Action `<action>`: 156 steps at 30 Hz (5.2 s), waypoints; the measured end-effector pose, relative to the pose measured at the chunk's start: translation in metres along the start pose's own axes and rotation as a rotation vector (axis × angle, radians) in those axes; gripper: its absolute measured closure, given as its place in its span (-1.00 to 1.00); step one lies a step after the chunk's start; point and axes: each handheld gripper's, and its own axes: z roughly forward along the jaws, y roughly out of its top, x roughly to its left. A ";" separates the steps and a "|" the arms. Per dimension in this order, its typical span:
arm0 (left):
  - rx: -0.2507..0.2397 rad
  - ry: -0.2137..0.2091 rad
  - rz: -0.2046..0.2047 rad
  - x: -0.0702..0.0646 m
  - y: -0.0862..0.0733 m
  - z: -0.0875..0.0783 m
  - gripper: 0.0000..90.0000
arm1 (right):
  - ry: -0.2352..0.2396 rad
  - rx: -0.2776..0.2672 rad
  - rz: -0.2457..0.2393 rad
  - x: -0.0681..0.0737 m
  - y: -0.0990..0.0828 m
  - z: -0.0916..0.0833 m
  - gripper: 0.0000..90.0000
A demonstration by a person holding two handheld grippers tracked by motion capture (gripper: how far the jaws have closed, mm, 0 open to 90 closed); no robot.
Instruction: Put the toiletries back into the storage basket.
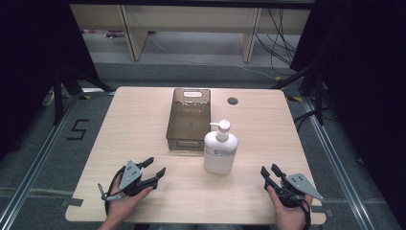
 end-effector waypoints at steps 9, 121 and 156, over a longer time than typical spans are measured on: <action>0.022 0.017 0.010 -0.001 0.001 0.000 -0.16 | 0.032 -0.031 -0.053 0.027 0.016 0.002 -0.09; -0.192 0.059 -0.042 -0.131 0.220 0.073 0.32 | -0.108 -0.061 -0.001 0.029 0.039 0.026 0.00; -0.251 0.139 -0.037 -0.104 0.242 0.056 0.32 | -0.103 -0.046 -0.005 0.027 0.034 0.028 0.00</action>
